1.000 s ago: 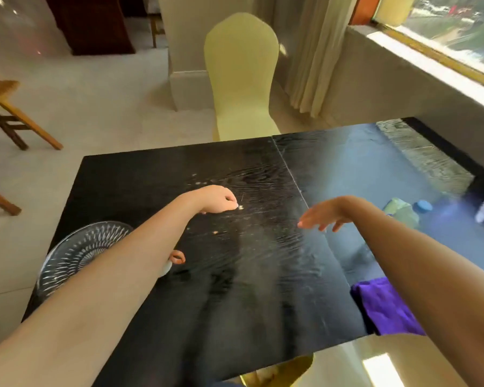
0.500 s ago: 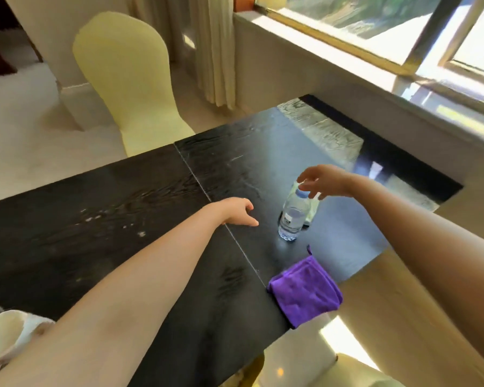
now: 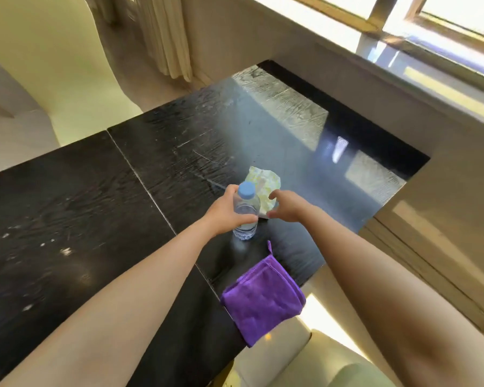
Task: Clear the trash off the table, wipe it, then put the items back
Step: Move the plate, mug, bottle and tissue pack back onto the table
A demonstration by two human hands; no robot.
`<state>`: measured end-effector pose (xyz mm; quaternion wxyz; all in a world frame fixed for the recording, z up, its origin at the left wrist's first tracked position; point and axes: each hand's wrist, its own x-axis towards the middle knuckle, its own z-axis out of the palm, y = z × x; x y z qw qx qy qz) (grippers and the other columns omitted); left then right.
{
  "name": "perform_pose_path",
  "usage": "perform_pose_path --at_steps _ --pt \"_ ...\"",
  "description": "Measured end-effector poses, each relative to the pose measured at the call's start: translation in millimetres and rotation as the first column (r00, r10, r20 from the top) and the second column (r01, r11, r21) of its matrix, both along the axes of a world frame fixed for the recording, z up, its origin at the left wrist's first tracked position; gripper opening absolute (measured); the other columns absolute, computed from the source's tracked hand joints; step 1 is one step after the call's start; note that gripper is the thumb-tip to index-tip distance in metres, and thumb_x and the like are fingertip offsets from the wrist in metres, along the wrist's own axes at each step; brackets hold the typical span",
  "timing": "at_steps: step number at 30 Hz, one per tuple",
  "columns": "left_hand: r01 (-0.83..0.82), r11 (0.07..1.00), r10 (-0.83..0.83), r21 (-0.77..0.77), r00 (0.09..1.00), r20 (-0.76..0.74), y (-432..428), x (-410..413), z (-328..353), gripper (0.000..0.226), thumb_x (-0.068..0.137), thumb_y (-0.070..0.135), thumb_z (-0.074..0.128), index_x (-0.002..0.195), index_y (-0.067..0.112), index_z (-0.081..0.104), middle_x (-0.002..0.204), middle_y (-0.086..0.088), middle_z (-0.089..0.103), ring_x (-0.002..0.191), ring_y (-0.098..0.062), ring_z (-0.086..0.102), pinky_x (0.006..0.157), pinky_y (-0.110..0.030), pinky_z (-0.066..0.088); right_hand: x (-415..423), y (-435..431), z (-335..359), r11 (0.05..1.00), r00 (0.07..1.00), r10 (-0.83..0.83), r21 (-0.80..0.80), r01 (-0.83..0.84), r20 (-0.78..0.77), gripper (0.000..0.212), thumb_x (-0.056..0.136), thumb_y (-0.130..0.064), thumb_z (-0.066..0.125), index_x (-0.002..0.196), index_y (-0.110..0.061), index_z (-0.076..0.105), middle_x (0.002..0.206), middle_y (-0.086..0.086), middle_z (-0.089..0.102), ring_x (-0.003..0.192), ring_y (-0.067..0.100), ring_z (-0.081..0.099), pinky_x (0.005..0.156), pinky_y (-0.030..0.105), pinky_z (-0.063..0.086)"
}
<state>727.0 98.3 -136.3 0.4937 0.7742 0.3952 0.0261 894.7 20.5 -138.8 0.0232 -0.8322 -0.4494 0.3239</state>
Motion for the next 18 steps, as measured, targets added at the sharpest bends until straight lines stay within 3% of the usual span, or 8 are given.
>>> perform_pose_path --at_steps 7,13,18 --pt "0.043 0.997 -0.041 0.068 0.999 -0.028 1 3 -1 0.070 0.075 0.030 0.075 0.129 0.017 0.032 0.108 0.004 0.052 0.098 -0.015 0.050 0.077 -0.026 0.036 2 16 -57 0.989 0.994 -0.108 0.101 0.107 0.009 0.073 0.081 -0.036 0.068 0.143 -0.016 0.035 0.142 0.015 0.036 0.126 0.035 0.046 0.101 0.046 0.042" --pt "0.018 0.998 -0.017 0.054 1.000 -0.010 1 1 -4 0.069 0.075 0.029 0.075 0.128 0.017 0.033 0.106 0.005 0.052 0.096 -0.013 0.050 0.076 -0.025 0.035 -12 17 -82 0.951 0.971 -0.198 0.266 0.157 0.133 0.035 0.085 -0.023 0.063 0.115 -0.009 0.054 0.125 0.016 0.044 0.105 0.039 0.055 0.083 0.044 0.048" --pt "-0.095 0.994 0.097 -0.051 0.995 0.034 8 -23 1 0.072 0.072 0.027 0.078 0.129 0.017 0.036 0.116 0.002 0.058 0.112 -0.017 0.054 0.089 -0.028 0.042 -3 15 -70 0.887 0.956 -0.293 0.372 0.274 -0.006 0.030 0.083 -0.017 0.065 0.110 -0.005 0.061 0.122 0.017 0.053 0.108 0.035 0.054 0.087 0.035 0.041"
